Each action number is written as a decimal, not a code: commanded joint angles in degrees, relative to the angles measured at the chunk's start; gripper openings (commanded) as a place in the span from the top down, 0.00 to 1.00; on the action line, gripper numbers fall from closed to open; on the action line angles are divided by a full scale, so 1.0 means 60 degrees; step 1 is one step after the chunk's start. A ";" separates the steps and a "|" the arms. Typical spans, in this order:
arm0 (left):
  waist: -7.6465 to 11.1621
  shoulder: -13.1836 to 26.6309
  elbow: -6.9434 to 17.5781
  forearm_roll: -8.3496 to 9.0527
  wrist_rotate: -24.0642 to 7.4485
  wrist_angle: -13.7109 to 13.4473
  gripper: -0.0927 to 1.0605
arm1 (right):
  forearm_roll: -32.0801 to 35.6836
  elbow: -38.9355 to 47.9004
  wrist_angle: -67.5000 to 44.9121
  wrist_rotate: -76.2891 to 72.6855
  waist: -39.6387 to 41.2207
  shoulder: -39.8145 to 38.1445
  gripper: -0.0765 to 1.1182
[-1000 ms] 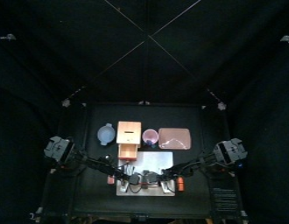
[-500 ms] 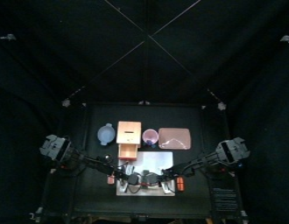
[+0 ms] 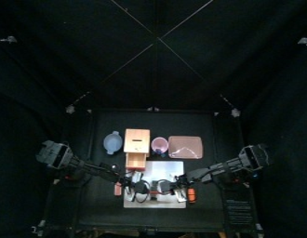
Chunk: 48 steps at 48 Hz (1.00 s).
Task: Place sushi on board then cut the sushi with the knife then place the pieces on the plate
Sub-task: Cut the sushi into 4 pieces
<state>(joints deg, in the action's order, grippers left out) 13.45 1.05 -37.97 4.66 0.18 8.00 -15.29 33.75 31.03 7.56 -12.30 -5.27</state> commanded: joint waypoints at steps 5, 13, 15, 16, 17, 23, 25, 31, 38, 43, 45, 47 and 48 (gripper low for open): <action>-0.0410 -0.0322 0.0454 -0.0396 -0.0029 0.0864 0.26 | 0.0029 -0.0132 0.0000 0.0088 0.0103 -0.0410 0.70; -0.0425 -0.0425 0.0205 -0.0762 -0.0073 0.1567 0.09 | -0.0073 0.0015 0.0000 0.0073 0.0132 -0.0439 0.70; -0.0425 -0.0425 0.0161 -0.0762 -0.0073 0.1685 0.08 | -0.0088 0.0059 0.0000 0.0073 0.0132 -0.0469 0.70; -0.0425 -0.0439 0.0132 -0.0762 -0.0073 0.1743 0.08 | -0.0103 0.0073 0.0000 0.0059 0.0132 -0.0483 0.70; -0.0425 -0.0454 0.0117 -0.0762 -0.0073 0.1787 0.08 | -0.0132 0.0103 0.0000 0.0059 0.0132 -0.0498 0.70; -0.0425 -0.0601 -0.0073 -0.0776 -0.0073 0.2021 0.08 | -0.0396 0.0337 0.0015 0.0044 0.0146 -0.0615 0.70; -0.0425 -0.0674 -0.0161 -0.0776 -0.0073 0.2095 0.08 | -0.0586 0.0527 0.0117 0.0044 0.0176 -0.0732 0.70; -0.0425 -0.0806 -0.0381 -0.0776 -0.0059 0.2358 0.08 | -0.1245 0.1069 0.0410 -0.0088 0.0542 -0.1392 0.70; -0.0425 -0.0850 -0.0513 -0.0762 -0.0088 0.2607 0.08 | -0.1831 0.1802 0.0469 -0.0879 0.0952 -0.2490 0.70; -0.0425 -0.0820 -0.0513 -0.0762 -0.0088 0.2695 0.08 | -0.2109 0.2285 0.0469 -0.1641 0.1172 -0.3252 0.70; -0.0425 -0.0820 -0.0513 -0.0762 -0.0088 0.2725 0.08 | -0.2271 0.2446 0.0425 -0.2065 0.1216 -0.3545 0.70; -0.0425 -0.0791 -0.0513 -0.0762 -0.0088 0.2754 0.08 | -0.2432 0.2607 0.0396 -0.2534 0.1304 -0.3809 0.70; -0.0425 -0.0776 -0.0513 -0.0762 -0.0088 0.2769 0.08 | -0.2505 0.2695 0.0396 -0.2798 0.1318 -0.3940 0.70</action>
<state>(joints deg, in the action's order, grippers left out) 10.99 -2.90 -41.66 -0.09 -0.26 23.73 -28.39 48.69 33.84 -4.57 -5.19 -24.61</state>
